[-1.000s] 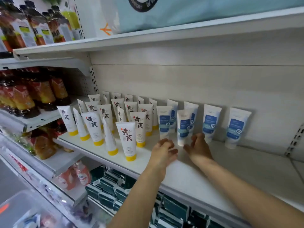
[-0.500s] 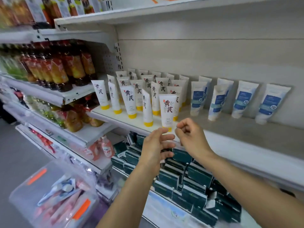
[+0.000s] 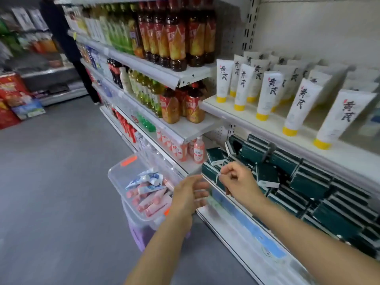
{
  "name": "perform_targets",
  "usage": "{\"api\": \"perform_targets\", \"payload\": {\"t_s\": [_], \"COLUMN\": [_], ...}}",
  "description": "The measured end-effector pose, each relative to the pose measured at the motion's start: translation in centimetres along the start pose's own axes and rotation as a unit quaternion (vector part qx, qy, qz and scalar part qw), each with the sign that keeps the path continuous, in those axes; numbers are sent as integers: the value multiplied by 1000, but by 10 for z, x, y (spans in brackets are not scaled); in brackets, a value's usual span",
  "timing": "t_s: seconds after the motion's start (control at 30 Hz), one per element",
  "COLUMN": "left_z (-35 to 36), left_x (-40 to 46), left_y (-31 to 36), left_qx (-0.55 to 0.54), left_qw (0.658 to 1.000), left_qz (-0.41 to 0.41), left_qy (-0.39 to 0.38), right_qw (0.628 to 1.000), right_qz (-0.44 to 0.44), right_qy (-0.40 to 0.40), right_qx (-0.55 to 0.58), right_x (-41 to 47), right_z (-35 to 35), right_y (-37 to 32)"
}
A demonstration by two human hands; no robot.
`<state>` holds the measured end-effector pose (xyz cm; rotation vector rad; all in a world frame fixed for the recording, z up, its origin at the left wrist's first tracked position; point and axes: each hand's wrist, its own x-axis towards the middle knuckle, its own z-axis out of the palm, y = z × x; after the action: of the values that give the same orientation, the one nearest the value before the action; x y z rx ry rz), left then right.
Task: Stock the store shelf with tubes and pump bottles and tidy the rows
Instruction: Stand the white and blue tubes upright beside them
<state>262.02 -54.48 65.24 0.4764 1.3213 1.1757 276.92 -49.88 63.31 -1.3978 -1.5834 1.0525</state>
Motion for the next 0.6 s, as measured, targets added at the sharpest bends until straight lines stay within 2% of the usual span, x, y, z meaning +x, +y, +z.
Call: {"api": "perform_targets", "payload": {"t_s": [0.13, 0.33, 0.6], "left_z": [-52, -119, -185], "left_x": [16, 61, 156], "left_y": [5, 10, 23], "left_qx": [-43, -57, -119], "left_qw": [997, 987, 960], "left_qz": [-22, -40, -94], "left_qy": [52, 142, 234], "right_qw": [997, 985, 956], "right_qz": [25, 41, 96], "right_qy": [-68, -160, -262], "right_qx": [6, -43, -89], "right_x": [24, 70, 168], "right_z": [52, 128, 221], "right_y": [-3, 8, 32]}}
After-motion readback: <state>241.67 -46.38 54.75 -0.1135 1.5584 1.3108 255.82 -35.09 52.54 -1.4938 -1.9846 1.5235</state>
